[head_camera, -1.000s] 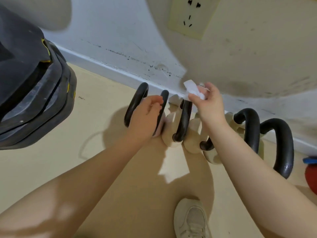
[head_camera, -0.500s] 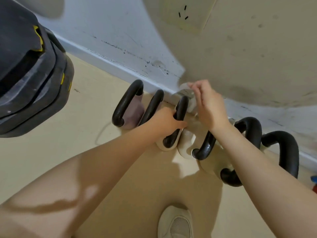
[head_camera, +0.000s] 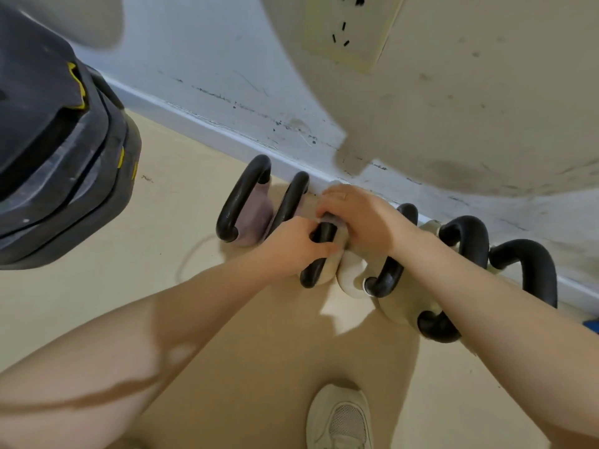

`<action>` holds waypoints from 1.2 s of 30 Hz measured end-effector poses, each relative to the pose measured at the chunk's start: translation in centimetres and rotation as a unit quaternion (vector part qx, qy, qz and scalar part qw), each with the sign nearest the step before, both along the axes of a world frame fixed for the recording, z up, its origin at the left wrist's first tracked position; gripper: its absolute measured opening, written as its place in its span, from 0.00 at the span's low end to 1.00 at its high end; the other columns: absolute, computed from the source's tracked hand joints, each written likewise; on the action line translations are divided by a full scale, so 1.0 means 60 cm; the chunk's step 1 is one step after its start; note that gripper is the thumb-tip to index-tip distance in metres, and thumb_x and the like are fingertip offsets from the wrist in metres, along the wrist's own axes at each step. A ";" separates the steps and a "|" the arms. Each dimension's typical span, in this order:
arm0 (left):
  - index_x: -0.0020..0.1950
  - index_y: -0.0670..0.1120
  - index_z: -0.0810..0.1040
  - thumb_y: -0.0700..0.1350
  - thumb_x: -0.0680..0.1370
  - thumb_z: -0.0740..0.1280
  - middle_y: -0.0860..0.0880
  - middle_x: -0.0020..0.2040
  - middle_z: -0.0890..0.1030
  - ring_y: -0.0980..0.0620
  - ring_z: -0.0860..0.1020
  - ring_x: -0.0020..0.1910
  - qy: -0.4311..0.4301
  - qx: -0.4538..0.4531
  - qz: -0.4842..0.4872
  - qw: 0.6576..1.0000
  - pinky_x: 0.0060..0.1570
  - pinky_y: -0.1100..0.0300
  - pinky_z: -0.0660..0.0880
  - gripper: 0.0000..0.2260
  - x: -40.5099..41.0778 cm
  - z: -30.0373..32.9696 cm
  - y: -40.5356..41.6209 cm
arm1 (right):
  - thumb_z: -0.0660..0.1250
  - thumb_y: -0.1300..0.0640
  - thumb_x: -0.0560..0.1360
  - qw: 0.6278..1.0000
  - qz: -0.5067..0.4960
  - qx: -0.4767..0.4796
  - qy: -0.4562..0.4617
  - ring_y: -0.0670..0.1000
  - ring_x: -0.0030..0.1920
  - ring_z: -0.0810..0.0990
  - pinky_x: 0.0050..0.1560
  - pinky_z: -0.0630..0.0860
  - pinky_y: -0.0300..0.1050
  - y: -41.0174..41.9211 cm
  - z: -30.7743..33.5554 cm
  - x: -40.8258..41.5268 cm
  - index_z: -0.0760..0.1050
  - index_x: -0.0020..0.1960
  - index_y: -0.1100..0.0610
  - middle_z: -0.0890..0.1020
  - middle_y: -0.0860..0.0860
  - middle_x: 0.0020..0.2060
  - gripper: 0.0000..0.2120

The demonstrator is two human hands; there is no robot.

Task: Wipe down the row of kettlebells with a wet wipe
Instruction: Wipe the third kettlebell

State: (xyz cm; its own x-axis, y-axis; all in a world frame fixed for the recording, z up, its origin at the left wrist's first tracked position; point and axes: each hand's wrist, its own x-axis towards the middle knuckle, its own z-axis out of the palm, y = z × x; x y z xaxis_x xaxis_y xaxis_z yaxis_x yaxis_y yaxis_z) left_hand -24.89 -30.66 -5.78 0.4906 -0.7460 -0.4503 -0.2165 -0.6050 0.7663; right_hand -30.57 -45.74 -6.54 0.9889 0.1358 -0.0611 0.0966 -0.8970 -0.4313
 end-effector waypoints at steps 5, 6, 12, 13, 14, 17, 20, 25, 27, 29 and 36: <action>0.32 0.47 0.68 0.49 0.74 0.67 0.52 0.28 0.71 0.55 0.71 0.29 -0.006 0.015 -0.021 1.000 0.31 0.64 0.64 0.14 0.001 -0.004 0.008 | 0.64 0.71 0.62 0.993 0.009 -0.118 -0.018 0.55 0.43 0.74 0.33 0.65 0.41 -0.001 -0.009 0.009 0.76 0.45 0.58 0.77 0.52 0.42 0.14; 0.32 0.47 0.68 0.49 0.74 0.67 0.52 0.28 0.71 0.55 0.71 0.29 -0.005 0.012 -0.021 1.000 0.31 0.64 0.64 0.13 0.000 -0.005 0.012 | 0.64 0.70 0.62 0.993 0.028 -0.112 -0.022 0.55 0.43 0.74 0.33 0.65 0.42 0.000 -0.010 0.010 0.76 0.45 0.58 0.77 0.53 0.43 0.14; 0.32 0.48 0.67 0.51 0.73 0.68 0.53 0.29 0.69 0.56 0.69 0.28 -0.008 0.020 -0.011 1.000 0.29 0.65 0.62 0.14 -0.001 -0.005 0.028 | 0.62 0.64 0.75 0.925 -0.269 0.255 0.083 0.50 0.49 0.75 0.50 0.71 0.37 0.009 -0.038 0.020 0.74 0.53 0.57 0.78 0.49 0.47 0.08; 0.32 0.48 0.67 0.51 0.73 0.68 0.52 0.29 0.69 0.56 0.68 0.28 -0.005 0.020 -0.014 1.000 0.29 0.65 0.62 0.14 0.000 -0.005 0.029 | 0.61 0.66 0.75 0.898 -0.305 0.307 0.082 0.50 0.49 0.75 0.50 0.71 0.37 0.019 -0.045 0.022 0.74 0.53 0.58 0.77 0.48 0.45 0.08; 0.32 0.48 0.67 0.50 0.73 0.68 0.52 0.29 0.68 0.56 0.68 0.28 0.002 0.019 -0.018 1.000 0.30 0.64 0.62 0.14 0.001 -0.005 0.030 | 0.60 0.68 0.76 0.877 -0.332 0.338 0.077 0.50 0.47 0.75 0.49 0.72 0.37 0.027 -0.049 0.023 0.73 0.53 0.59 0.76 0.48 0.43 0.09; 0.32 0.47 0.67 0.49 0.73 0.68 0.52 0.29 0.68 0.55 0.67 0.28 0.014 0.020 -0.039 0.999 0.31 0.64 0.62 0.15 0.007 -0.003 0.035 | 0.58 0.71 0.75 0.882 -0.351 0.310 0.055 0.44 0.39 0.72 0.40 0.69 0.30 0.044 -0.058 0.023 0.71 0.54 0.63 0.72 0.44 0.37 0.10; 0.33 0.47 0.66 0.49 0.73 0.69 0.52 0.29 0.68 0.55 0.67 0.29 0.021 0.023 -0.055 0.998 0.31 0.63 0.62 0.15 0.007 -0.004 0.041 | 0.60 0.72 0.72 0.942 -0.275 0.190 -0.032 0.46 0.40 0.70 0.41 0.68 0.31 0.051 -0.051 -0.003 0.71 0.51 0.62 0.72 0.49 0.41 0.11; 0.32 0.49 0.65 0.49 0.73 0.68 0.52 0.29 0.67 0.55 0.67 0.28 0.033 0.018 -0.021 0.999 0.31 0.63 0.62 0.15 0.001 -0.003 0.031 | 0.59 0.70 0.72 0.957 -0.264 0.118 -0.003 0.49 0.40 0.71 0.43 0.69 0.44 0.037 -0.042 0.004 0.70 0.51 0.57 0.73 0.48 0.41 0.12; 0.33 0.47 0.69 0.49 0.73 0.68 0.52 0.29 0.69 0.54 0.69 0.29 0.041 0.013 -0.009 0.999 0.32 0.62 0.64 0.13 0.001 -0.005 0.026 | 0.59 0.66 0.75 0.901 -0.344 0.254 0.064 0.48 0.42 0.73 0.47 0.71 0.45 0.036 -0.042 0.022 0.70 0.48 0.54 0.74 0.45 0.38 0.09; 0.39 0.42 0.74 0.50 0.73 0.69 0.49 0.32 0.72 0.51 0.72 0.33 0.055 0.006 -0.001 0.998 0.37 0.58 0.71 0.12 0.004 -0.008 0.023 | 0.59 0.63 0.75 0.891 -0.350 0.279 0.079 0.50 0.45 0.74 0.50 0.72 0.46 0.029 -0.043 0.028 0.71 0.48 0.52 0.75 0.46 0.41 0.07; 0.37 0.44 0.71 0.49 0.74 0.68 0.52 0.30 0.70 0.55 0.70 0.30 0.070 -0.010 0.019 0.997 0.33 0.63 0.66 0.11 0.011 -0.008 0.001 | 0.54 0.68 0.65 0.978 -0.165 0.110 0.064 0.55 0.59 0.73 0.64 0.66 0.49 0.016 -0.008 0.012 0.73 0.56 0.58 0.77 0.54 0.54 0.21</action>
